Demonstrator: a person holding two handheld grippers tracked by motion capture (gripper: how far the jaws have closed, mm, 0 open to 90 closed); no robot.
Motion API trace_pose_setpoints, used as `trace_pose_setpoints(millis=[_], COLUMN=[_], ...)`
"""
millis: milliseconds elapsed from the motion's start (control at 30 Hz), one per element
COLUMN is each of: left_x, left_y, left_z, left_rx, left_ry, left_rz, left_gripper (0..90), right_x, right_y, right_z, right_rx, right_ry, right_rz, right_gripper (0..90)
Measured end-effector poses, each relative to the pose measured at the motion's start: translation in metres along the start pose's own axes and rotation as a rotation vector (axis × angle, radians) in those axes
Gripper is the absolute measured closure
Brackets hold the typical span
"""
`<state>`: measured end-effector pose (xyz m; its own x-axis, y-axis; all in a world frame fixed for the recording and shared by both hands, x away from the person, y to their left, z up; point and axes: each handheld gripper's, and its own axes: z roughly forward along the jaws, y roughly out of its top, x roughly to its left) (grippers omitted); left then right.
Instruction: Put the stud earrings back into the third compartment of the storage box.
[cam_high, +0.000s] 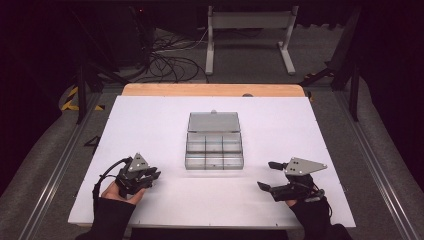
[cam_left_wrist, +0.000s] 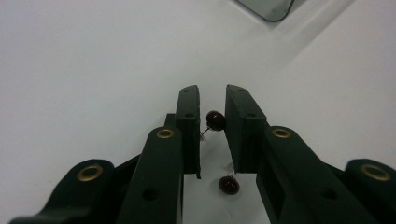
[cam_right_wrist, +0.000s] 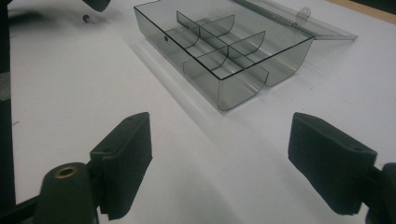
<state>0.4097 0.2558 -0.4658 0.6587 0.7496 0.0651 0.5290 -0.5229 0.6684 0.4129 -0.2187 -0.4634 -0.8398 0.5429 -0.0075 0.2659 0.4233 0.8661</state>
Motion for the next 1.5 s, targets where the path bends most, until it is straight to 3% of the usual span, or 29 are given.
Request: trace_pose_setpoints(millis=[333,567,733,1500], left_x=[-0.002,-0.001,-0.001,-0.011], left_y=[0.015,0.026,0.035,0.072], left_z=[-0.011,-0.024,-0.03,-0.03], left_rx=[-0.061,-0.137,-0.167,-0.191], left_ry=[-0.042,-0.042,-0.072,-0.105], left_rz=[-0.031,-0.012,-0.02,0.017], left_gripper=[76.2,76.2,76.2,76.2], right_x=[-0.001,-0.001,-0.001,-0.001], right_y=[0.0,0.0,0.0,-0.001], right_z=[0.001,0.0,0.0,0.0], right_rx=[0.004,0.004,0.002,0.004], right_ry=[-0.002,-0.006,-0.005,-0.006], right_rz=[-0.001,0.001,0.002,0.006], right_gripper=[22.1,22.2,22.2,22.3])
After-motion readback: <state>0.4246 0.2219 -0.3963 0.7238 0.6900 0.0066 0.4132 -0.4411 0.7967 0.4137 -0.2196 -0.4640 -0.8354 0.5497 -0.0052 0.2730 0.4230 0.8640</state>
